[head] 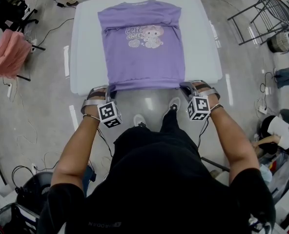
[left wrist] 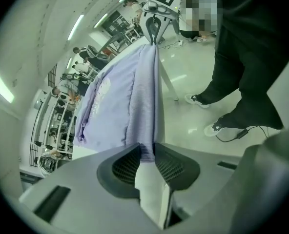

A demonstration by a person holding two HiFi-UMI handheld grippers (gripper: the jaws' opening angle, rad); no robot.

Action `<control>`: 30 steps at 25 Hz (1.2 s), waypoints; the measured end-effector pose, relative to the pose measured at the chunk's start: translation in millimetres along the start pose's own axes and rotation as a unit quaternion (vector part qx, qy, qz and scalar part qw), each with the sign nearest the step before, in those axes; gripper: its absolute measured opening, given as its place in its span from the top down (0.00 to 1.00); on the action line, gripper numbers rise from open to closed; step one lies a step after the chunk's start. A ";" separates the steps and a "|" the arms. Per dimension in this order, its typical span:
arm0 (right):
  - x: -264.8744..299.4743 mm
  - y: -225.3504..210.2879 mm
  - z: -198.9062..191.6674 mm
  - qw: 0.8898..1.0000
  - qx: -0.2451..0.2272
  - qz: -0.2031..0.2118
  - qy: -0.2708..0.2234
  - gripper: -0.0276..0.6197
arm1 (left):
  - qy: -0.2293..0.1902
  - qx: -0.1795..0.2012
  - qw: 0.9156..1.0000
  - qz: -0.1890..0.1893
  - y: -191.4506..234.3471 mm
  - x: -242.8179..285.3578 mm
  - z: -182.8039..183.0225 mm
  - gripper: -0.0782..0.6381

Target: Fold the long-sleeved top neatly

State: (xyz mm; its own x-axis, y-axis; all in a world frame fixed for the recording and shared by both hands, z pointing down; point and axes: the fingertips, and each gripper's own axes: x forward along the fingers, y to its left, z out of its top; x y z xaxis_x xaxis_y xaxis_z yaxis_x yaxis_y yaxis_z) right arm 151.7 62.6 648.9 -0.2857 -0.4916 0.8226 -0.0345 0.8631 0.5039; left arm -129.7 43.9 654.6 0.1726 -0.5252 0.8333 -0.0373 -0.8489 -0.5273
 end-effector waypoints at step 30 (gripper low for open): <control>-69.5 -21.6 28.9 0.981 0.156 0.092 -0.064 0.94 | -0.027 -0.176 0.970 -0.167 9.4 -69.1 -10.6 0.85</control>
State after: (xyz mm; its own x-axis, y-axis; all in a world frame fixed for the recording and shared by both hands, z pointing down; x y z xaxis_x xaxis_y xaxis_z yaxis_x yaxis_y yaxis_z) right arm 144.7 81.5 573.2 -0.4322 -0.3221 0.8423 -0.2560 0.9394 0.2279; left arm -152.4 71.6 593.9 0.2836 -0.2210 0.9331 -0.3031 -0.9439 -0.1315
